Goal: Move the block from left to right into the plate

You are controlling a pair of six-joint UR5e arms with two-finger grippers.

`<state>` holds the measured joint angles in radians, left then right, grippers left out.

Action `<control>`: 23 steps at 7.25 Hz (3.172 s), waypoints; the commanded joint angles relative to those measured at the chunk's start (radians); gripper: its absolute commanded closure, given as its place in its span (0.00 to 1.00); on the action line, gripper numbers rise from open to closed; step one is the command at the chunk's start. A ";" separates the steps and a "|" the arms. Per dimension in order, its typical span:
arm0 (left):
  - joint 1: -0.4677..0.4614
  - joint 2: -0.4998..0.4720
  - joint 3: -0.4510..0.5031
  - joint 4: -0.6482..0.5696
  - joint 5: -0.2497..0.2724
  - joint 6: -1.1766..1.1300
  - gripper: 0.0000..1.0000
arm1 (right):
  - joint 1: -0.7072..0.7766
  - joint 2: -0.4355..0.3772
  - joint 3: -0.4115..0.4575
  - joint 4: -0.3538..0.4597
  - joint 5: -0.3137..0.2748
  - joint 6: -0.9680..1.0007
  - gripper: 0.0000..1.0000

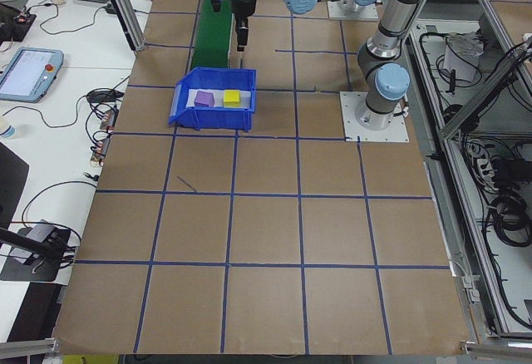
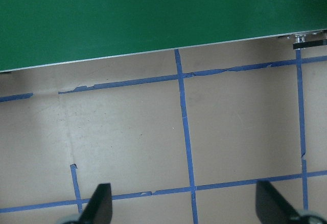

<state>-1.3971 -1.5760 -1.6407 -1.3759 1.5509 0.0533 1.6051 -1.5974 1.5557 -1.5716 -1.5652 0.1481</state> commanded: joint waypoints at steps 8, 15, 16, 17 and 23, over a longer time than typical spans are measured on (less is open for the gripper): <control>0.004 -0.283 -0.025 0.188 0.014 0.042 0.00 | 0.003 -0.001 0.004 0.002 0.001 0.001 0.00; 0.009 -0.349 -0.113 0.287 0.020 0.158 0.00 | 0.001 -0.001 0.003 0.009 0.001 -0.002 0.00; 0.009 -0.349 -0.111 0.287 0.020 0.158 0.00 | 0.001 -0.001 0.003 0.009 0.001 -0.002 0.00; 0.009 -0.351 -0.111 0.287 0.020 0.158 0.00 | 0.001 -0.001 0.003 0.010 0.001 -0.002 0.00; 0.019 -0.366 -0.113 0.298 0.032 0.157 0.22 | -0.001 -0.001 0.003 0.010 -0.001 -0.002 0.00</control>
<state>-1.3837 -1.9415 -1.7527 -1.0801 1.5829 0.2099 1.6046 -1.5984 1.5585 -1.5616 -1.5653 0.1456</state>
